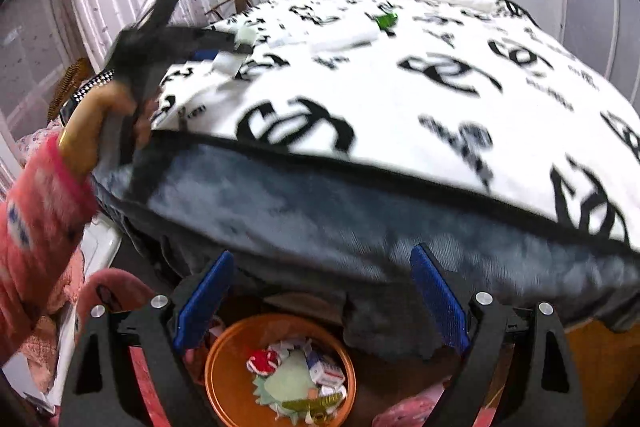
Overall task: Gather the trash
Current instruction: 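Grasp the pale green bottle with the left gripper, then grasp the white foam tube with the right gripper while the left holds the green bottle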
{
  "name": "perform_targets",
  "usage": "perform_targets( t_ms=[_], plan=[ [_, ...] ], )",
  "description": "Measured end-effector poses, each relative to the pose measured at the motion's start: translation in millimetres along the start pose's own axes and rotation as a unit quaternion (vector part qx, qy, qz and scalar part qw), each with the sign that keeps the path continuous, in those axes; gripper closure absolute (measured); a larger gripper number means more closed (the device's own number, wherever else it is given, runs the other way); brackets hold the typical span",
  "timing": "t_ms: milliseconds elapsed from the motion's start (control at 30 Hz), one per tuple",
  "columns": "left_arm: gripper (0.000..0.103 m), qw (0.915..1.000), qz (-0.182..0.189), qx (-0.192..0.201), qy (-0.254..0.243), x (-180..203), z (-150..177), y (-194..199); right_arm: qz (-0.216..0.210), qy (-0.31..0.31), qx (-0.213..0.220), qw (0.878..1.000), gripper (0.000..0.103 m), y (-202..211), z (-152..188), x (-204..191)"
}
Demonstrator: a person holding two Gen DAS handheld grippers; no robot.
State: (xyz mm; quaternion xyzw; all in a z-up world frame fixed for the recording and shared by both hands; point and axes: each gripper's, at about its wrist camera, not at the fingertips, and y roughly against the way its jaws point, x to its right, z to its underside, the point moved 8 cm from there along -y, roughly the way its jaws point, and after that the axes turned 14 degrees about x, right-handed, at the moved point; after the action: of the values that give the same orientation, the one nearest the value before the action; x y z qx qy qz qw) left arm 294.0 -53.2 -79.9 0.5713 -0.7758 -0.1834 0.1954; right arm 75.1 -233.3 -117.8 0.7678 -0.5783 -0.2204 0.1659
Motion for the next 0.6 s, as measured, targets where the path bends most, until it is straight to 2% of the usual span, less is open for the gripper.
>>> perform_targets(
  t_ms=[200, 367, 500, 600],
  plan=[
    [0.061, 0.9996, 0.015, 0.025, -0.003, 1, 32, 66, -0.002, 0.012, 0.019, 1.0, 0.015, -13, -32, -8],
    [0.061, 0.9992, 0.019, 0.029, 0.019, -3, 61, 102, -0.008, -0.005, 0.044, 0.999, 0.015, -38, -79, -9],
    [0.061, 0.9987, 0.015, 0.023, 0.042, -9, 80, 113, -0.005, -0.046, 0.058, 0.997, 0.015, -74, -125, -4],
    [0.061, 0.9986, 0.012, 0.018, 0.047, -11, 89, 115, -0.001, -0.097, 0.054, 0.994, 0.015, -119, -162, 5]
  ],
)
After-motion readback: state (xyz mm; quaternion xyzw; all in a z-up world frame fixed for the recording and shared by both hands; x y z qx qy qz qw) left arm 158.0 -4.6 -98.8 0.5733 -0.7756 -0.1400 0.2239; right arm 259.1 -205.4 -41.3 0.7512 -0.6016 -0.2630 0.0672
